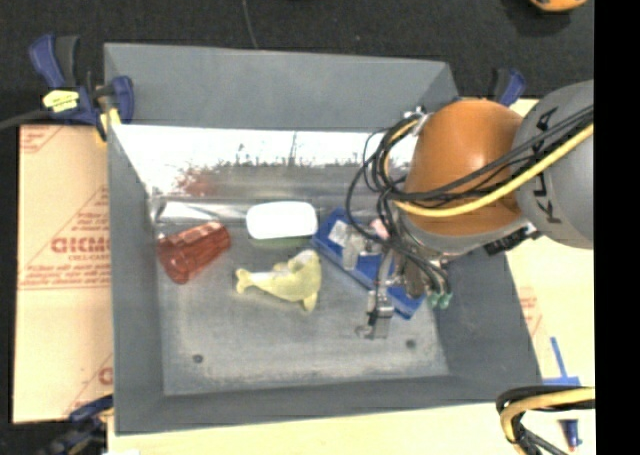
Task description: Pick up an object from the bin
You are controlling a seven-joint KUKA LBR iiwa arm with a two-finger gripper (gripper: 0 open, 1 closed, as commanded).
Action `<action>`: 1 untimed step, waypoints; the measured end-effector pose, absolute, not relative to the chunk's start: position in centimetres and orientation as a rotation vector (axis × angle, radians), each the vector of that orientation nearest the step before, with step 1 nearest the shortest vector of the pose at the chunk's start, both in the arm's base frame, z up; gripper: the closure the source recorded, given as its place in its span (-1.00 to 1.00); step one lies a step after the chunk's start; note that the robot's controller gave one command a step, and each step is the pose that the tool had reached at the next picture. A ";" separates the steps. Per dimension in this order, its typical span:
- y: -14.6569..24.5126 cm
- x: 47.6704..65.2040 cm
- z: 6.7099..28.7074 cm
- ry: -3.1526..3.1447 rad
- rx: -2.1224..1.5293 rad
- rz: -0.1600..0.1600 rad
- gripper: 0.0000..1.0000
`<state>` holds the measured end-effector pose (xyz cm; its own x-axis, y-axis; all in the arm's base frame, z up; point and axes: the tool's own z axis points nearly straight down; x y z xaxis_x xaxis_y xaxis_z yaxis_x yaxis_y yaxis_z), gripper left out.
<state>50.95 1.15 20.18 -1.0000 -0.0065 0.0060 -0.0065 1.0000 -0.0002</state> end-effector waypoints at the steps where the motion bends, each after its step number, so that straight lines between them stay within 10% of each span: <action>1: 1.2 51.1 20.6 -3.144 0.010 0.000 -1.00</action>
Offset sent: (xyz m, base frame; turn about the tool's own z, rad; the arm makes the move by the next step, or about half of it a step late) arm 0.0677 0.0376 0.0122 0.0614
